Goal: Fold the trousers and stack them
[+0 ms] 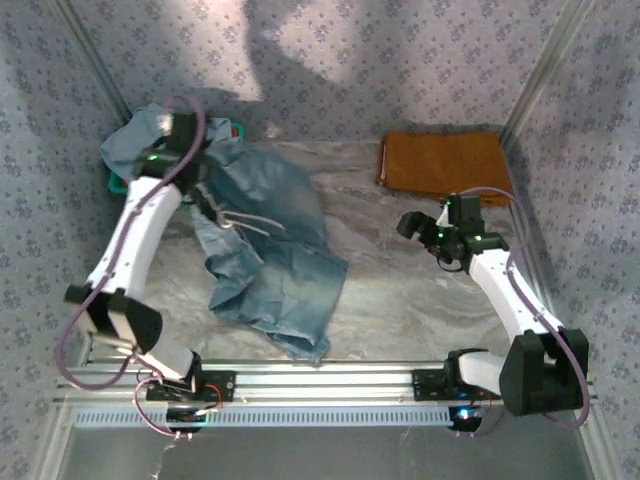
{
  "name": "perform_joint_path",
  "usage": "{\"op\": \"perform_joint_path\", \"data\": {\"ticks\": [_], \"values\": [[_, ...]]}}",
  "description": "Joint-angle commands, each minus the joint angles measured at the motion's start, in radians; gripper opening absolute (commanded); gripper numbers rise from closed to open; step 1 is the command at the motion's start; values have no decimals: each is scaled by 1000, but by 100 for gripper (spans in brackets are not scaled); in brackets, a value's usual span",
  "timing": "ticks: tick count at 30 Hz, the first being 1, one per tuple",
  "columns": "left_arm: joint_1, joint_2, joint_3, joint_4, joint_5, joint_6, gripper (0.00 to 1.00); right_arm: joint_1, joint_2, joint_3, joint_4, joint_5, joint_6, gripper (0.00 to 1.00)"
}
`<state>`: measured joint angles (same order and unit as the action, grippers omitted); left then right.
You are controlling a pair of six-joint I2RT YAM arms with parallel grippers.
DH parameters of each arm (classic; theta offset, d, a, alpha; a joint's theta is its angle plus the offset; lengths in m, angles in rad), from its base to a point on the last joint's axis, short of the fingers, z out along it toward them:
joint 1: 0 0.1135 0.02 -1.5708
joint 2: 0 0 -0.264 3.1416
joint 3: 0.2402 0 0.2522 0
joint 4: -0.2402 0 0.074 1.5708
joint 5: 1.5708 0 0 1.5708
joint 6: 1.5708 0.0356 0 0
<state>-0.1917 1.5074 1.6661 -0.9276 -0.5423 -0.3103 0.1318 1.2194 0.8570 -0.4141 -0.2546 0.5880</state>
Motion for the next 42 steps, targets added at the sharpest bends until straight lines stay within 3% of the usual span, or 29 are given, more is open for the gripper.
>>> {"op": "perform_joint_path", "data": {"ticks": [1,2,3,4,11,18,22,24,28,34,36,42], "values": [[116,-126,-140,58,156,-65,25,99,89,60,46,36,12,99],[164,-145,-170,67,199,-86,58,136,132,83,53,38,4,99],[202,-155,-188,64,224,-109,83,167,174,106,57,40,-1,99],[225,-162,-197,60,245,-117,97,204,218,132,65,37,-10,99],[206,-326,-332,-5,363,-202,100,389,461,253,74,28,-60,99],[-71,-478,-652,7,280,-388,100,491,611,407,88,-23,-142,99],[-160,-389,-763,67,257,-441,100,519,723,519,40,-3,-156,96],[-196,-324,-795,124,230,-455,99,517,789,564,31,-18,-137,88],[-227,-221,-805,196,209,-447,89,521,858,610,14,-38,-123,61],[-283,-100,-801,270,227,-406,25,504,801,569,5,-6,-116,4],[-302,-80,-805,294,253,-403,2,476,738,515,2,53,-103,0],[-484,-36,-821,366,253,-486,0,302,525,291,11,73,-103,0]]}}
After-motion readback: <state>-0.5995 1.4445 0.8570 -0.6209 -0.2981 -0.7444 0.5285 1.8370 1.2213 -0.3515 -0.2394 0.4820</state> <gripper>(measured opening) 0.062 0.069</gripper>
